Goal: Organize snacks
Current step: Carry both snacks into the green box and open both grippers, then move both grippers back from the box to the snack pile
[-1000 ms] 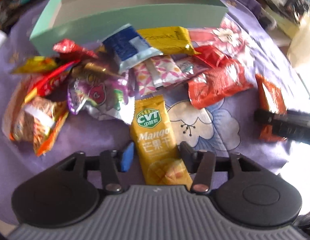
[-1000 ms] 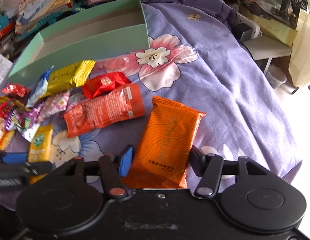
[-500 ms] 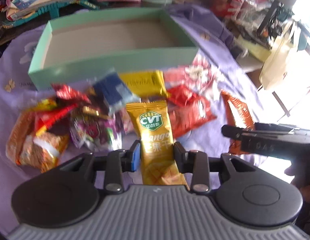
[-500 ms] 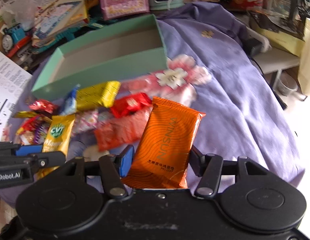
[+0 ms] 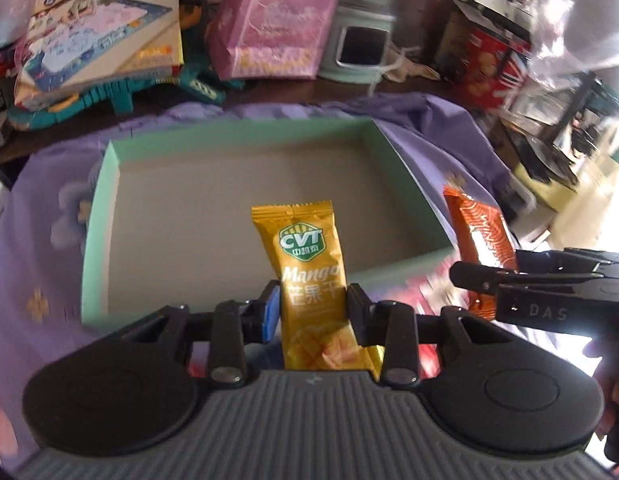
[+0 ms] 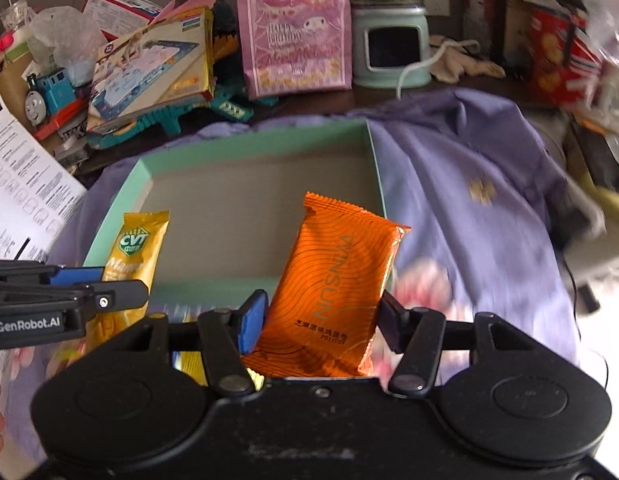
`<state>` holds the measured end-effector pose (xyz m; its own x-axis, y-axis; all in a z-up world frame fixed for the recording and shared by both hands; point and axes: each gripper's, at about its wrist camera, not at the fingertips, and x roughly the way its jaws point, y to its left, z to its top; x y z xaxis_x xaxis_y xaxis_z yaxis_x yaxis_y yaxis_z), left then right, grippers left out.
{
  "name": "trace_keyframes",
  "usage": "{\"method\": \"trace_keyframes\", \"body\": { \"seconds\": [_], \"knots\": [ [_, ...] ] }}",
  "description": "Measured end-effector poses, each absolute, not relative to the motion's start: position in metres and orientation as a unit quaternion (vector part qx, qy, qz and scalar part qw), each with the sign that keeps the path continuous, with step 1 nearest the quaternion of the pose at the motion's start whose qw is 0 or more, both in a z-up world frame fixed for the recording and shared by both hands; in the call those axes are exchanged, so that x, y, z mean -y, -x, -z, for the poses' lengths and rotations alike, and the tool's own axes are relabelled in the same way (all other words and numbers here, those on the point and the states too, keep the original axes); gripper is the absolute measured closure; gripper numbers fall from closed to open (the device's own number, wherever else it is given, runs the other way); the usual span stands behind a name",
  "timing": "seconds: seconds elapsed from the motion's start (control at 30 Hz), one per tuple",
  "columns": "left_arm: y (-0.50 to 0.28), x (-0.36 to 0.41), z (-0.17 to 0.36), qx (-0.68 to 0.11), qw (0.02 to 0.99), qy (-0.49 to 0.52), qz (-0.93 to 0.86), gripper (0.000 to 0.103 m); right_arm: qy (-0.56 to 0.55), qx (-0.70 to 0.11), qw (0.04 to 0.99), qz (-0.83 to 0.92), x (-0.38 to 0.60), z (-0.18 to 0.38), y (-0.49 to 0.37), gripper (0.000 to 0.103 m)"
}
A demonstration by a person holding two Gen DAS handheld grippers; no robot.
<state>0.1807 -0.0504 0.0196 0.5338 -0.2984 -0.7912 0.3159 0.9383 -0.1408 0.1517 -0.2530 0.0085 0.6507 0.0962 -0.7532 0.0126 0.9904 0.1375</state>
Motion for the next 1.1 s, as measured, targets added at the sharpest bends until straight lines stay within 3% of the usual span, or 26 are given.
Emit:
{"method": "trace_keyframes", "body": {
  "seconds": [0.37, 0.63, 0.67, 0.73, 0.77, 0.8, 1.1],
  "knots": [
    [-0.331, 0.076, 0.019, -0.474, 0.866, 0.011, 0.156, 0.068, -0.062, -0.444, 0.893, -0.050, 0.252, 0.019, -0.309, 0.045],
    [-0.381, 0.106, 0.053, -0.485, 0.859, 0.008, 0.166, 0.067, -0.074, -0.447, 0.891, -0.045, 0.262, 0.034, -0.352, 0.042],
    [-0.383, 0.108, 0.055, -0.485, 0.859, 0.005, 0.162, 0.064, -0.077, -0.441, 0.893, -0.043, 0.264, 0.032, -0.352, 0.034],
    [-0.383, 0.111, 0.055, -0.482, 0.864, -0.003, 0.147, 0.044, -0.080, -0.423, 0.902, -0.034, 0.268, 0.025, -0.348, 0.018],
    [-0.381, 0.110, 0.055, -0.479, 0.866, -0.005, 0.144, 0.027, -0.081, -0.412, 0.907, -0.032, 0.269, 0.023, -0.345, 0.008],
    [-0.379, 0.109, 0.054, -0.474, 0.869, -0.005, 0.141, 0.017, -0.081, -0.406, 0.910, -0.030, 0.270, 0.022, -0.345, 0.004],
    [-0.343, 0.094, 0.033, -0.469, 0.871, -0.015, 0.145, 0.004, -0.077, -0.409, 0.909, -0.030, 0.266, 0.010, -0.318, 0.000]
  ]
}}
